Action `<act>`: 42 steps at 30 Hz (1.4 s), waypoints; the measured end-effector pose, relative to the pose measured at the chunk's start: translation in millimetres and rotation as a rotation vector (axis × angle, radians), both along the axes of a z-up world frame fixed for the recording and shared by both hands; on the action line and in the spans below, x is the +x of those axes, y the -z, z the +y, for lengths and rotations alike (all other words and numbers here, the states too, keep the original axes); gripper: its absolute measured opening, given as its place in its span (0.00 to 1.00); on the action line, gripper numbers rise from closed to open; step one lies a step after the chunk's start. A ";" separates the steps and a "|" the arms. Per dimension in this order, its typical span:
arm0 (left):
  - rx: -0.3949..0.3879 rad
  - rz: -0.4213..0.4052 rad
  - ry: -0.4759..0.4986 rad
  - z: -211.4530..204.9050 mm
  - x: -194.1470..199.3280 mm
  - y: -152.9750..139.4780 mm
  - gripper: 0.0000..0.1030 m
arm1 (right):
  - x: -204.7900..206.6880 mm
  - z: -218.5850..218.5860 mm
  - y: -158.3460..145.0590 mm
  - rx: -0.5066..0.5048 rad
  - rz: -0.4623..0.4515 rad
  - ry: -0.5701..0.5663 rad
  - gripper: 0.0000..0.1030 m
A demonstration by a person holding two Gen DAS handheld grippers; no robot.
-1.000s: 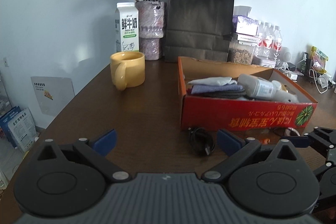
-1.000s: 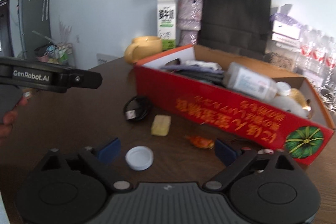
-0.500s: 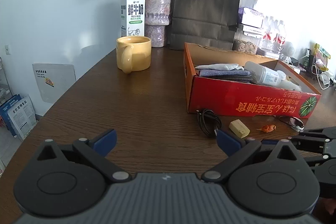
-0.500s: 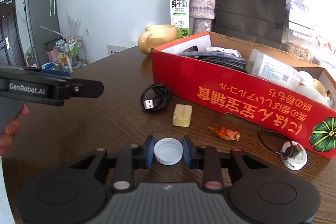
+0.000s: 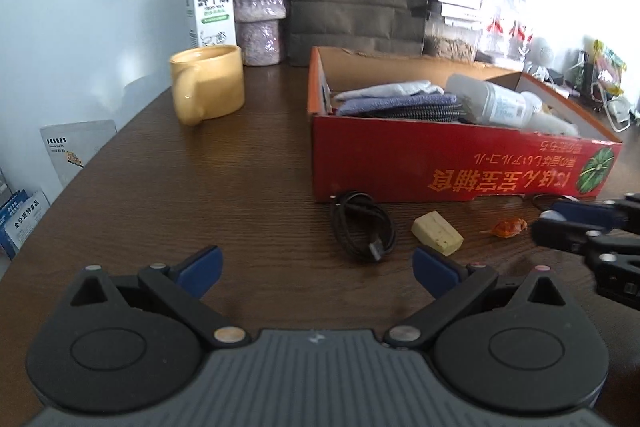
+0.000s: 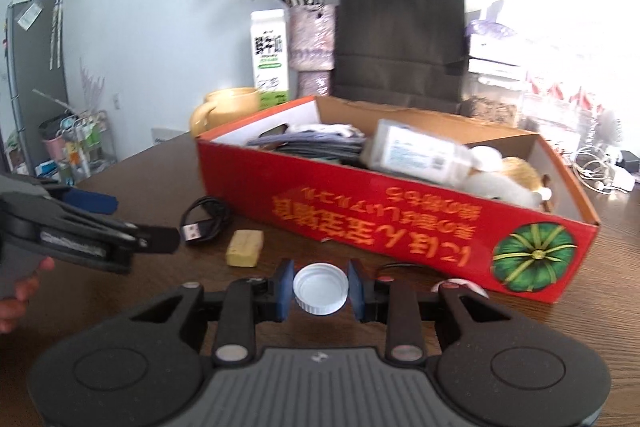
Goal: Organize objects
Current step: 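Grasp the black USB cable with the left tool while the right tool grasps a white cap, then carry the cable and cap with both tools over the red box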
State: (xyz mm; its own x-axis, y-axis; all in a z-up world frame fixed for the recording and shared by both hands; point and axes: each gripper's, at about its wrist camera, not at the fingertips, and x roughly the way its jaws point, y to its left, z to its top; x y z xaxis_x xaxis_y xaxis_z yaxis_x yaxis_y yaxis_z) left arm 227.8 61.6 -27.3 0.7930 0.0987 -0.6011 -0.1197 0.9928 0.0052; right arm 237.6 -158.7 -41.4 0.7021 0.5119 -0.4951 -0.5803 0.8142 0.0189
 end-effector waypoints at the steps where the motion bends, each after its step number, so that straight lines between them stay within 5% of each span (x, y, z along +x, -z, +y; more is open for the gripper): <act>1: -0.002 0.003 -0.003 -2.3 5.3 1.4 1.00 | 0.0 -3.0 -0.6 0.002 -0.008 0.008 0.27; 14: -0.009 0.025 -0.076 -6.6 36.5 9.9 0.97 | 0.2 -17.2 -3.2 0.014 -0.051 0.054 0.27; 17: -0.008 0.014 -0.056 -8.8 37.4 9.6 0.74 | -1.0 -16.9 -3.3 0.012 -0.055 0.053 0.27; 18: -0.013 0.000 -0.040 -9.8 35.8 8.9 0.52 | -1.3 -16.9 -3.2 0.012 -0.056 0.053 0.27; 19: -0.019 -0.009 -0.029 -9.9 34.2 8.1 0.41 | -1.2 -17.0 -3.3 0.012 -0.056 0.054 0.27; 32: -0.077 -0.166 0.007 -15.3 2.8 -30.0 0.39 | -5.5 -21.6 -20.2 0.049 -0.133 0.058 0.27; 42: -0.075 -0.263 0.092 -43.2 36.9 -67.1 0.39 | 32.9 -25.5 -61.9 0.052 -0.254 0.098 0.27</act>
